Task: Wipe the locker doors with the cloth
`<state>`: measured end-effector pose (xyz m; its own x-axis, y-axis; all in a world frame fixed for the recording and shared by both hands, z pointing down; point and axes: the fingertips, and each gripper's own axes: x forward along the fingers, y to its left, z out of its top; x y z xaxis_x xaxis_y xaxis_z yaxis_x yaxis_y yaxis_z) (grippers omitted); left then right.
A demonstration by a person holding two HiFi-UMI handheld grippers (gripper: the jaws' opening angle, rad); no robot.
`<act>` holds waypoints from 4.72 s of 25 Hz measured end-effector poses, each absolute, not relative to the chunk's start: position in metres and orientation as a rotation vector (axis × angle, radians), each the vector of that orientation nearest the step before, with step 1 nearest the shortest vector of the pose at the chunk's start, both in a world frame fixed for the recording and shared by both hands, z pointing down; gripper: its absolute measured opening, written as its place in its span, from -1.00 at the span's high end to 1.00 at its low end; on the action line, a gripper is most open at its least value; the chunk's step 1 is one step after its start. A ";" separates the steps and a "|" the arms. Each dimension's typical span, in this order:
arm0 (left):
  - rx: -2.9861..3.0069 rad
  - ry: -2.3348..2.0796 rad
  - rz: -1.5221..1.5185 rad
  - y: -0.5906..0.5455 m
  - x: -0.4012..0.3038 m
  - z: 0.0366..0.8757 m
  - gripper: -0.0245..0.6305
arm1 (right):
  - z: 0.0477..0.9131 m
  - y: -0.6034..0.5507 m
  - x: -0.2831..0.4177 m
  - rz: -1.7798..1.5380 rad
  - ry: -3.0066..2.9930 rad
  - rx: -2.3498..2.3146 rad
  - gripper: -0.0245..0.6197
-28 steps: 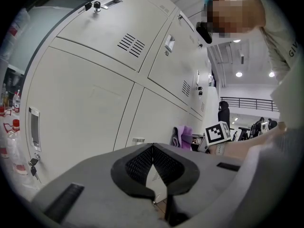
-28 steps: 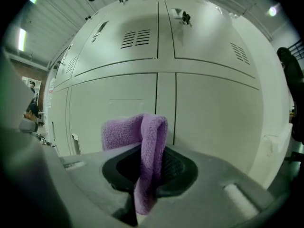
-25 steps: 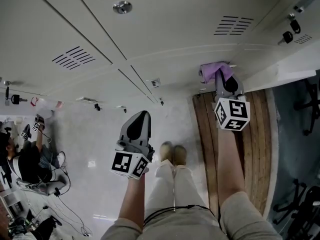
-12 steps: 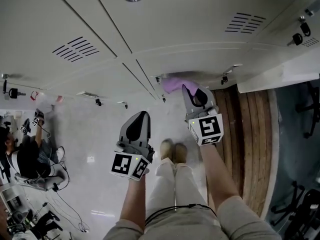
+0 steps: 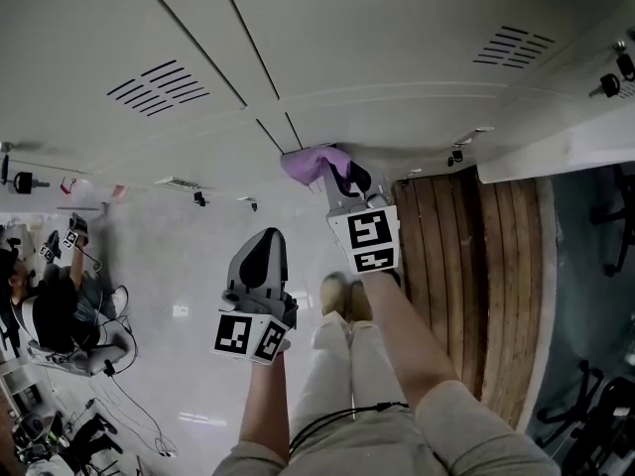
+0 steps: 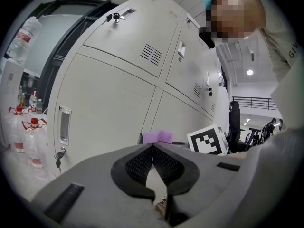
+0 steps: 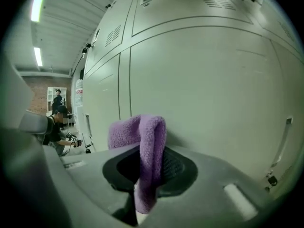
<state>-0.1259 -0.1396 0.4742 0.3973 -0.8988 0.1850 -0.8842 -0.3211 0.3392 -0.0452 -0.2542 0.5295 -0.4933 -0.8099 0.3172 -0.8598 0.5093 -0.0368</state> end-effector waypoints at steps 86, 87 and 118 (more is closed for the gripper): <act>2.429 -1.372 -0.041 -0.175 -0.075 0.576 0.93 | 0.707 -0.273 0.101 0.494 -2.284 1.727 0.74; 2.433 -1.367 -0.039 -0.175 -0.073 0.577 0.93 | 0.708 -0.274 0.110 0.490 -2.269 1.741 0.74; 2.526 -1.420 -0.068 -0.145 -0.090 0.440 0.93 | 0.566 -0.195 0.155 0.389 -2.332 1.611 0.75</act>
